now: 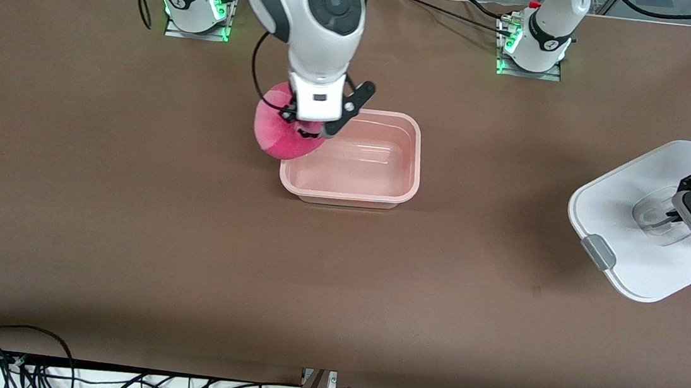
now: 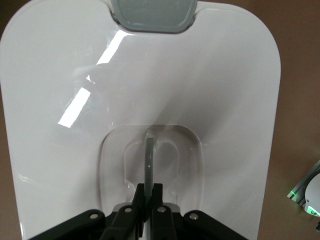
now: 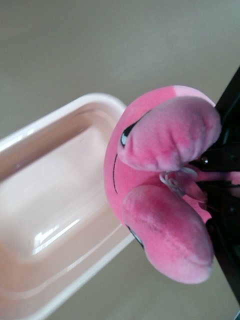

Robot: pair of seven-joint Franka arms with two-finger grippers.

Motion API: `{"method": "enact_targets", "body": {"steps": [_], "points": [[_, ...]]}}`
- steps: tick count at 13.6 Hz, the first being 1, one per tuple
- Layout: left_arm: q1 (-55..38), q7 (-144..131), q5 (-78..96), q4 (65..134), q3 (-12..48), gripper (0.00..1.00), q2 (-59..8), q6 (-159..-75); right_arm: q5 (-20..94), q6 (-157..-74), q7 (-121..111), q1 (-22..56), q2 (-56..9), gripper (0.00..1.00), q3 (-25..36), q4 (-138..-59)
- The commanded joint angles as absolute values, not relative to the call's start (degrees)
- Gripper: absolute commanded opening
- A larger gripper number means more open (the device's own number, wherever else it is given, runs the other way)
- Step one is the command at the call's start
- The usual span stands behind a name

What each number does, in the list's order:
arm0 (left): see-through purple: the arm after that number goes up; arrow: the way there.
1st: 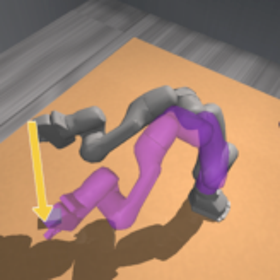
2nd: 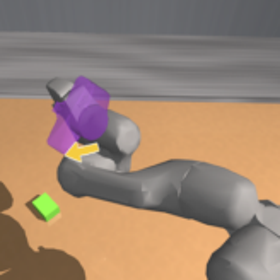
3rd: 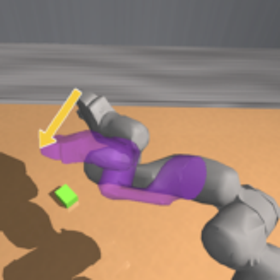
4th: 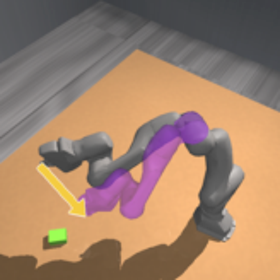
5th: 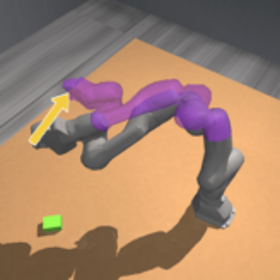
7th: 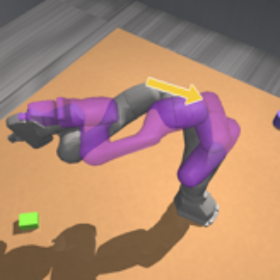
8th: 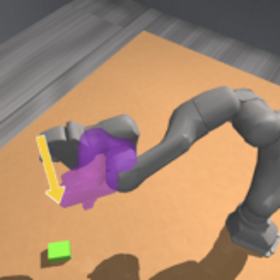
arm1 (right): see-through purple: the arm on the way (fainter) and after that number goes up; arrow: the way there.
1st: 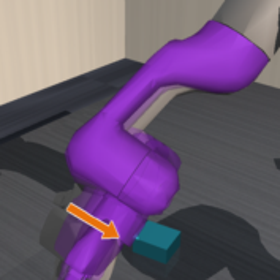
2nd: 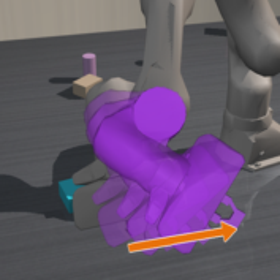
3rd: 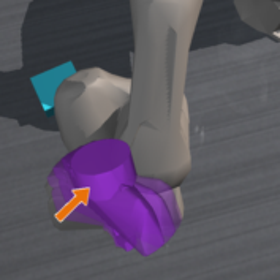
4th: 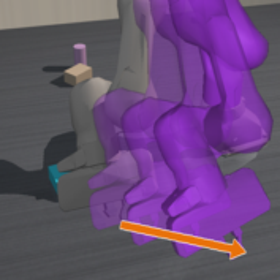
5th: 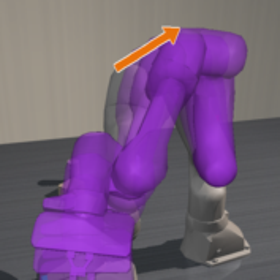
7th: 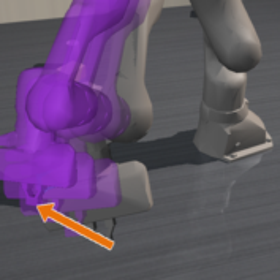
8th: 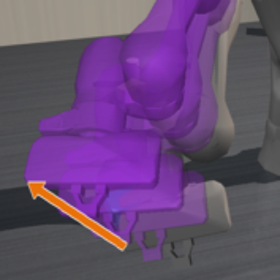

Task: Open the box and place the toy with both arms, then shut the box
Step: 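Lower the pink toy into the box and open the right gripper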

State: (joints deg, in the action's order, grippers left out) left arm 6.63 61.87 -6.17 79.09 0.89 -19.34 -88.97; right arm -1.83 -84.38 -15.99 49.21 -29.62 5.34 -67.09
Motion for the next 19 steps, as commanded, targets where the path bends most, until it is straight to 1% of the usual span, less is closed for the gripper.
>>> {"method": "enact_targets", "body": {"steps": [1,6,10,13,14,15,16,19], "points": [[6.4,63.0,-5.2,79.6,1.2,0.00,-18.5,-88.4,-3.2,-83.9,-22.2,50.2,-34.4,0.00,4.1,-61.3],[6.3,62.9,-5.1,79.7,1.5,0.00,-18.5,-88.4,-9.8,-86.7,-23.3,55.0,-38.8,0.00,4.1,-61.3],[6.3,62.9,-5.1,79.7,1.6,0.00,-18.6,-88.3,-11.9,-88.2,-23.1,55.6,-43.1,0.00,4.2,-61.4],[6.3,62.9,-5.1,79.7,1.6,0.00,-18.6,-88.3,-13.9,-92.3,-21.6,56.4,-47.5,0.00,4.4,-61.4],[6.3,62.9,-5.1,79.7,1.7,0.00,-18.6,-88.3,-15.1,-93.9,-21.1,56.5,-49.2,0.13,4.4,-61.4],[6.3,62.9,-5.1,79.7,1.7,0.00,-18.6,-88.3,-15.3,-95.3,-20.6,56.8,-50.5,0.34,4.4,-61.4],[6.3,62.9,-5.1,79.8,1.7,0.00,-18.6,-88.3,-15.4,-96.2,-19.6,56.8,-51.0,0.99,4.4,-61.4],[6.3,62.9,-5.1,79.8,1.8,0.00,-18.6,-88.3,-14.9,-95.2,-14.5,57.0,-48.9,1.00,4.8,-61.3]]}}
